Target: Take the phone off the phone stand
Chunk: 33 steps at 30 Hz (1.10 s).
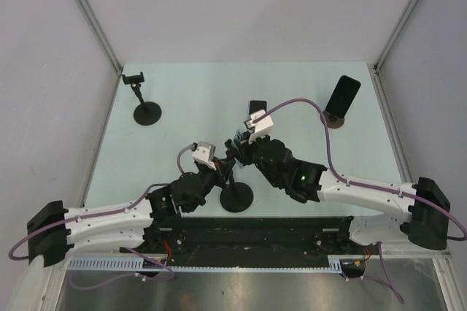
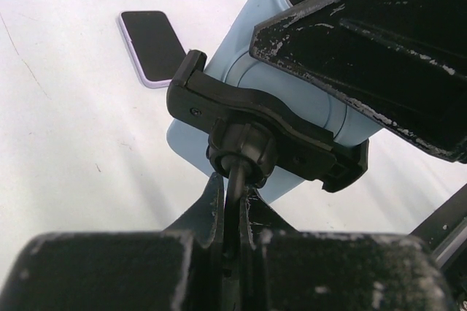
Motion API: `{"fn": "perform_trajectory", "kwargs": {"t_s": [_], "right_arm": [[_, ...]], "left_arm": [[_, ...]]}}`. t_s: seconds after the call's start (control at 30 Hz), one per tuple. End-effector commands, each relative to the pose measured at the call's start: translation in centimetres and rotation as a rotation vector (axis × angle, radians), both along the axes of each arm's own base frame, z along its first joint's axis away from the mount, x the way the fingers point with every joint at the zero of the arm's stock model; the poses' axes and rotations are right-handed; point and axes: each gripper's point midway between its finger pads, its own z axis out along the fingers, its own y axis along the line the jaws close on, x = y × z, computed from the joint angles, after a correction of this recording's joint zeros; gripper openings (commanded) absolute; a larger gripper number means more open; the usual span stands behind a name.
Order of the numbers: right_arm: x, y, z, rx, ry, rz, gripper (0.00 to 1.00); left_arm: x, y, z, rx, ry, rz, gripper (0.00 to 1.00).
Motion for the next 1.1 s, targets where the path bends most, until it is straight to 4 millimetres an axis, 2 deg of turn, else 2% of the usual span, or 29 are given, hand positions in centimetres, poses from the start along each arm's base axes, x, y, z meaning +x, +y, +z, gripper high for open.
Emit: {"fn": "perform_trajectory", "kwargs": {"t_s": [0.0, 0.1, 0.13, 0.2, 0.23, 0.3, 0.4, 0.53, 0.6, 0.7, 0.83, 1.07], "right_arm": [[5.3, -15.9, 5.2, -0.103, -0.141, -0.658, 0.0], [5.2, -14.9, 6.0, -0.022, -0.127, -0.555, 0.0], [5.1, -13.3, 6.2, 0.008, -0.119, -0.449, 0.0], [4.7, -13.1, 7.7, 0.071, -0.129, -0.374, 0.0], [4.3, -12.2, 8.5, 0.095, -0.143, -0.299, 0.0], [3.7, -12.3, 9.7, 0.12, -0.161, -0.266, 0.0], [3.2, -12.5, 10.4, 0.109, -0.168, -0.242, 0.0], [3.5, -12.5, 9.3, 0.03, -0.169, -0.288, 0.0], [4.1, -11.9, 8.2, -0.026, -0.171, -0.322, 0.0], [4.4, -11.2, 7.7, -0.058, -0.185, -0.351, 0.0], [5.3, -8.8, 5.8, -0.095, -0.162, -0.286, 0.0], [6.2, -7.4, 3.7, -0.145, -0.122, -0.236, 0.0]], "left_arm": [[2.4, 7.3, -4.3, 0.186, 0.031, 0.348, 0.0], [2.5, 7.3, -4.6, 0.213, 0.027, 0.342, 0.0], [2.5, 7.3, -4.8, 0.231, 0.024, 0.339, 0.01], [2.5, 7.4, -5.5, 0.261, 0.026, 0.341, 0.0], [2.6, 7.4, -5.6, 0.277, 0.018, 0.341, 0.0], [2.8, 7.8, -5.6, 0.306, 0.001, 0.357, 0.0], [3.0, 8.4, -5.1, 0.325, -0.021, 0.378, 0.0], [3.2, 8.0, -4.2, 0.316, -0.035, 0.364, 0.0], [3.0, 6.8, -3.2, 0.314, -0.062, 0.329, 0.0], [2.4, 4.5, -1.6, 0.291, -0.107, 0.25, 0.0], [1.1, 1.4, 0.6, 0.254, -0.184, 0.126, 0.0], [0.0, -1.5, 2.3, 0.219, -0.236, -0.007, 0.0]]}}
